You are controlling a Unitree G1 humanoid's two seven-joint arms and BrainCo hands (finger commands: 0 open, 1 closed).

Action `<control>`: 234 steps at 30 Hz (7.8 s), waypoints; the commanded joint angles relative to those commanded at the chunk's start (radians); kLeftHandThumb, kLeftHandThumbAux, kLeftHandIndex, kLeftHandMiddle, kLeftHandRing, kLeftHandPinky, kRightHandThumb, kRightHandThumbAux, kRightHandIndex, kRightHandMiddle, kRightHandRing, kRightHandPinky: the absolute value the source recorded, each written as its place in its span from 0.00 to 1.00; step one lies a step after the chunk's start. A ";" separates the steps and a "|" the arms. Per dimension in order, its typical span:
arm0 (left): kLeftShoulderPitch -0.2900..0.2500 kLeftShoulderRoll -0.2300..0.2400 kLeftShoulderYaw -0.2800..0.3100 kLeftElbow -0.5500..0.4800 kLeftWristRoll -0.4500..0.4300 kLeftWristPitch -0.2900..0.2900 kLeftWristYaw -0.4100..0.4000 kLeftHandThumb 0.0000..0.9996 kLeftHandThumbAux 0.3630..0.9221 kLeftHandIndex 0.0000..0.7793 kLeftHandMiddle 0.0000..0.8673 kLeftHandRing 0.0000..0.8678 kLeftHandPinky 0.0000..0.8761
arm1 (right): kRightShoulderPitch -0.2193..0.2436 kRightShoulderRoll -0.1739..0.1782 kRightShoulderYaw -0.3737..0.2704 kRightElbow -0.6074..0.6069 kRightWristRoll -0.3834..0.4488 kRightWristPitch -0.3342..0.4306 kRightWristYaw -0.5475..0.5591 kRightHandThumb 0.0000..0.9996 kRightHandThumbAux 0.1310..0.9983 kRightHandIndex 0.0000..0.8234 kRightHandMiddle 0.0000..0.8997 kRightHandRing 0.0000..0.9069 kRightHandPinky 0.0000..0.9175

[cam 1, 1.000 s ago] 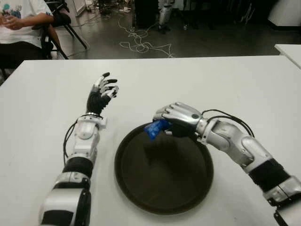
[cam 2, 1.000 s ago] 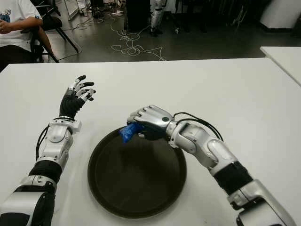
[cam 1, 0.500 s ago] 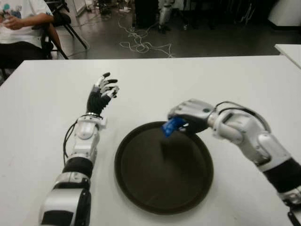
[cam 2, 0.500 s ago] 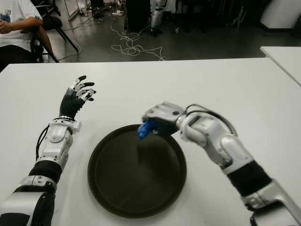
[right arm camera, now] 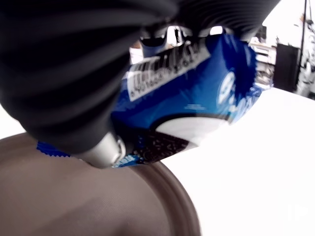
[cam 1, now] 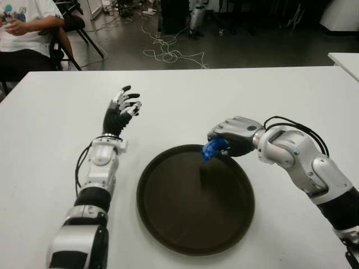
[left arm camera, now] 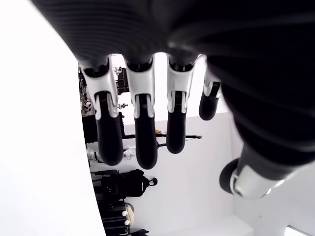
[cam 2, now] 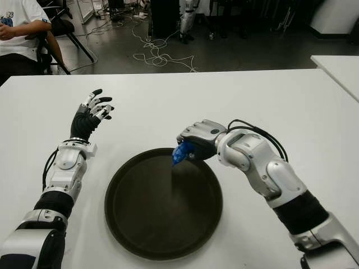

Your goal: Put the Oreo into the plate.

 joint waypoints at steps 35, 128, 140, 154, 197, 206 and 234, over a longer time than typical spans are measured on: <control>-0.005 0.002 -0.006 0.009 0.008 0.002 -0.003 0.24 0.48 0.17 0.31 0.37 0.46 | 0.038 0.088 -0.057 0.172 0.100 -0.211 -0.371 0.68 0.70 0.52 0.80 0.79 0.75; -0.004 -0.001 -0.005 0.000 0.007 0.018 -0.003 0.25 0.51 0.17 0.31 0.37 0.46 | -0.031 0.186 0.059 0.633 0.083 -0.516 -0.651 0.68 0.70 0.52 0.80 0.79 0.77; -0.003 -0.002 -0.007 -0.007 0.013 0.019 0.007 0.24 0.50 0.18 0.32 0.37 0.48 | -0.034 0.189 0.058 0.651 0.087 -0.543 -0.658 0.68 0.70 0.52 0.80 0.80 0.78; -0.007 0.001 -0.007 0.012 0.013 0.000 0.003 0.23 0.52 0.18 0.31 0.37 0.46 | -0.036 0.191 0.075 0.663 0.010 -0.541 -0.802 0.66 0.71 0.48 0.27 0.26 0.22; -0.025 0.002 -0.003 0.042 0.010 0.001 0.000 0.23 0.51 0.17 0.31 0.36 0.45 | -0.093 0.201 0.125 0.807 -0.006 -0.587 -0.877 0.00 0.71 0.00 0.00 0.00 0.00; -0.029 0.003 -0.004 0.052 0.015 -0.013 0.005 0.22 0.49 0.18 0.31 0.36 0.46 | -0.094 0.202 0.127 0.813 -0.006 -0.585 -0.883 0.00 0.71 0.00 0.00 0.00 0.00; -0.049 0.003 0.004 0.099 0.006 -0.035 -0.002 0.24 0.50 0.18 0.31 0.37 0.47 | -0.170 0.167 0.088 0.882 0.036 -0.648 -0.914 0.00 0.71 0.00 0.00 0.00 0.00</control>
